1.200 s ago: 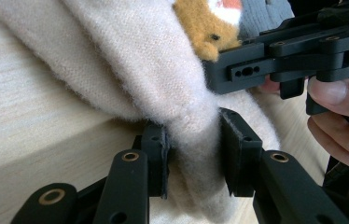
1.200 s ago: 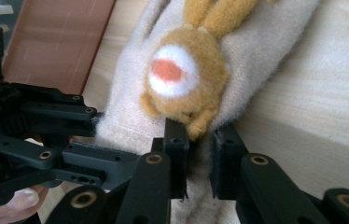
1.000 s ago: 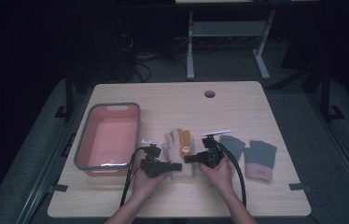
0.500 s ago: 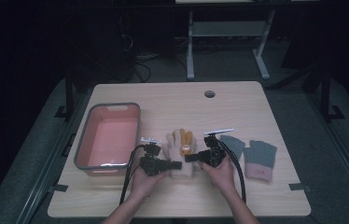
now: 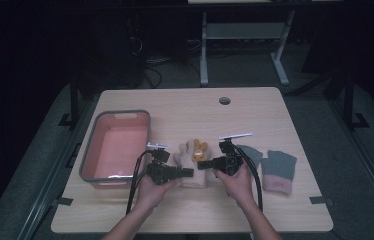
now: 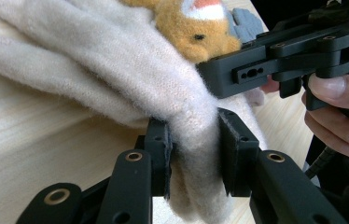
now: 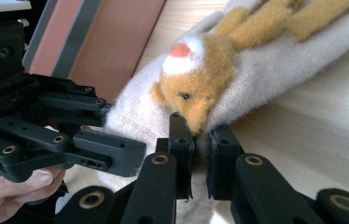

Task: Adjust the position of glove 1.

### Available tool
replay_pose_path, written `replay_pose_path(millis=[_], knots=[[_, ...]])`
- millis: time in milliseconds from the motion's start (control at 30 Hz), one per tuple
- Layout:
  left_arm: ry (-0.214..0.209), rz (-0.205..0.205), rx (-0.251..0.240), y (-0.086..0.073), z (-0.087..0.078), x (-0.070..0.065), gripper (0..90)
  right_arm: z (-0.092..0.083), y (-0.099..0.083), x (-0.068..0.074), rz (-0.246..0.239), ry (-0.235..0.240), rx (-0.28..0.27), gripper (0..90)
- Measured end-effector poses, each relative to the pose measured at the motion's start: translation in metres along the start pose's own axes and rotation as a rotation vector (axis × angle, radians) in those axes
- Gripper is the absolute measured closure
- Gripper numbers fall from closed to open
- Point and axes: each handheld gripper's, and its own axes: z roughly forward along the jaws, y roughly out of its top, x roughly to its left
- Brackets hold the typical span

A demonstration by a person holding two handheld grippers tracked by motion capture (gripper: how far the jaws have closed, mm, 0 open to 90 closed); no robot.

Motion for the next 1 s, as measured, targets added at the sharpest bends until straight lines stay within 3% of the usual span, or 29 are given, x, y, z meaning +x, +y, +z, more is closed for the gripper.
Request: replay_pose_path(millis=[1000], knots=[[-0.035,0.050,-0.057,0.039,-0.038,-0.010,68.0,-0.023,0.039,0.034,-0.060,0.020,-0.037,82.9]])
